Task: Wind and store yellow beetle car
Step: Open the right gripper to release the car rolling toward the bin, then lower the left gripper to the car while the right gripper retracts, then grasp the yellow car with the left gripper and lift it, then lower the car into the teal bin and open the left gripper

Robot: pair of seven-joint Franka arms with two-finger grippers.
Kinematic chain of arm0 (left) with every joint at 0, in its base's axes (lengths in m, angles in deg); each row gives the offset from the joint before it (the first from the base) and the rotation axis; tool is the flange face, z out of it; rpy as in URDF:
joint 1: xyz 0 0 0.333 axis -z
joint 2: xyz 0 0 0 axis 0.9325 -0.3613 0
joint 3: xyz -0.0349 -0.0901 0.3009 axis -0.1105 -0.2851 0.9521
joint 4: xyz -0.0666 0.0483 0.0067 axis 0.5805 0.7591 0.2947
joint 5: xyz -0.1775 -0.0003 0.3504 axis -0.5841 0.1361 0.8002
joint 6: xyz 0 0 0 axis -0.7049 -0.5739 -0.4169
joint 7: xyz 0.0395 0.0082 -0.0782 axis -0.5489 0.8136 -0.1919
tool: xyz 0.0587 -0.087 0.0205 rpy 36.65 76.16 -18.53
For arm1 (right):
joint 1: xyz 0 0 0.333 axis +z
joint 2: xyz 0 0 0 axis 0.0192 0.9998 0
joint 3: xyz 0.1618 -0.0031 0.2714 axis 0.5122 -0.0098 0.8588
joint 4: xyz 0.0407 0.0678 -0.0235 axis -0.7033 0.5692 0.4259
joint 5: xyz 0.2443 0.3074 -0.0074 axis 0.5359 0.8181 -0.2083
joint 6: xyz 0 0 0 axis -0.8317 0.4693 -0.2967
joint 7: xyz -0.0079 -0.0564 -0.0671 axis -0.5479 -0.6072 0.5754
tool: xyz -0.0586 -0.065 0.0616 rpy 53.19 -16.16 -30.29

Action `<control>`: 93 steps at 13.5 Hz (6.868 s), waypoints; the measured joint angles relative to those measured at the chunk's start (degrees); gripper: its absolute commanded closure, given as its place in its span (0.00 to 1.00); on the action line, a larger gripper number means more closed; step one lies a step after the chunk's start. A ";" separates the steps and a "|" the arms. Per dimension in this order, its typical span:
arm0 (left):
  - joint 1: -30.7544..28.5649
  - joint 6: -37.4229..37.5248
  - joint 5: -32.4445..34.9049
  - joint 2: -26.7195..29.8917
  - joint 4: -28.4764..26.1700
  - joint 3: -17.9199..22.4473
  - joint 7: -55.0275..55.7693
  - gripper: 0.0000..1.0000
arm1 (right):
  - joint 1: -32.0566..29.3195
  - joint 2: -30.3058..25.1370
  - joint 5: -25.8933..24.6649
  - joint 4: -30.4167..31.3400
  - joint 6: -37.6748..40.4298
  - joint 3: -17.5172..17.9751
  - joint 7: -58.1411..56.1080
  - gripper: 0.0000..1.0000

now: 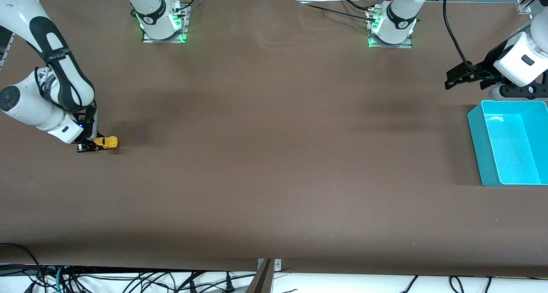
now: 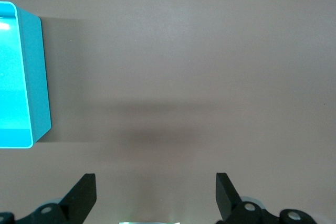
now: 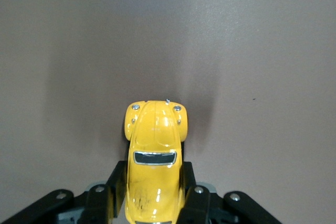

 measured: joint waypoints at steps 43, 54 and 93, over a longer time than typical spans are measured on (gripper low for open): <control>-8.74 -4.33 4.37 -4.26 -5.39 -4.18 -62.00 0.00 | 26.40 -36.22 -0.80 -16.65 49.19 -7.69 107.05 0.00; -13.73 -27.20 4.43 -4.48 -27.30 -4.24 -86.42 0.00 | 26.58 -36.46 -0.79 -16.64 49.17 -7.76 107.16 0.00; -22.94 -31.13 4.42 -13.42 -19.55 -5.07 -105.36 0.87 | 26.73 -36.51 -0.79 -16.30 49.10 -7.94 107.16 0.00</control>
